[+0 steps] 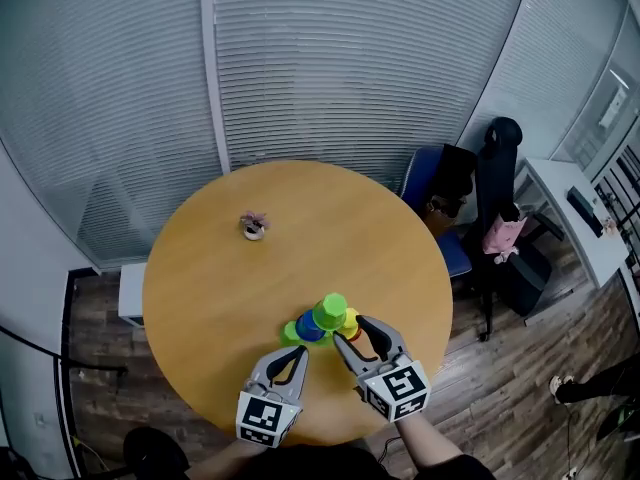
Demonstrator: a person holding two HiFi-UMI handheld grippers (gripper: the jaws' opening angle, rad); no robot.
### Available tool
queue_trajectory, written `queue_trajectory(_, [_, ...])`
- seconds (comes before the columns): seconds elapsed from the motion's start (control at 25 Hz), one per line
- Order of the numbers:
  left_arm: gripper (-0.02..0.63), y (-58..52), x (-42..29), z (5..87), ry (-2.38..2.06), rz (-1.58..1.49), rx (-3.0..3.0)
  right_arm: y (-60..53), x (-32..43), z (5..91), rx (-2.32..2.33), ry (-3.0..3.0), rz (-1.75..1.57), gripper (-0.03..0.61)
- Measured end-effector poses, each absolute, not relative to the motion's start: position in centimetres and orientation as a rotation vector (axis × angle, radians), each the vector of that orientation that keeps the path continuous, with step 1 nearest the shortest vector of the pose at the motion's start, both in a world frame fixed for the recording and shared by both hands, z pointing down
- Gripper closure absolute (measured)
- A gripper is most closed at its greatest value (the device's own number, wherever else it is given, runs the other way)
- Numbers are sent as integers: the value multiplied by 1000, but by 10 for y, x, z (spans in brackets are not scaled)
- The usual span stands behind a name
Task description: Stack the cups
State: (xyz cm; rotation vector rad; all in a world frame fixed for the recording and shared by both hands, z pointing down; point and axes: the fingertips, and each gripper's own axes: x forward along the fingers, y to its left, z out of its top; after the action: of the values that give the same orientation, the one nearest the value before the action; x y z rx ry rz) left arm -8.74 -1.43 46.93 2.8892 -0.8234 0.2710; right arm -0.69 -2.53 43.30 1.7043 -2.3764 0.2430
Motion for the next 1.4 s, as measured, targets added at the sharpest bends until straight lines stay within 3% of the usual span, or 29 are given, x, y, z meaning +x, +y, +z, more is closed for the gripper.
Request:
queue_trajectory(0.08, [603,-12,-89,463,-787,268,2914,-17,-8,428,1758,-2373,240,378])
queue_trajectory(0.24, [603,-5,-92,453,-779,245,2918,5,-10,419,1800,-2401,234,499])
queue_trajectory(0.36, [603,8,-94,450,-780,240,2913,23,-13,417,1796,-2424,231,532])
queue_trajectory(1.4, [603,204,-91,460,-965,296,2842,240,4,451,1668,-2488,403,563])
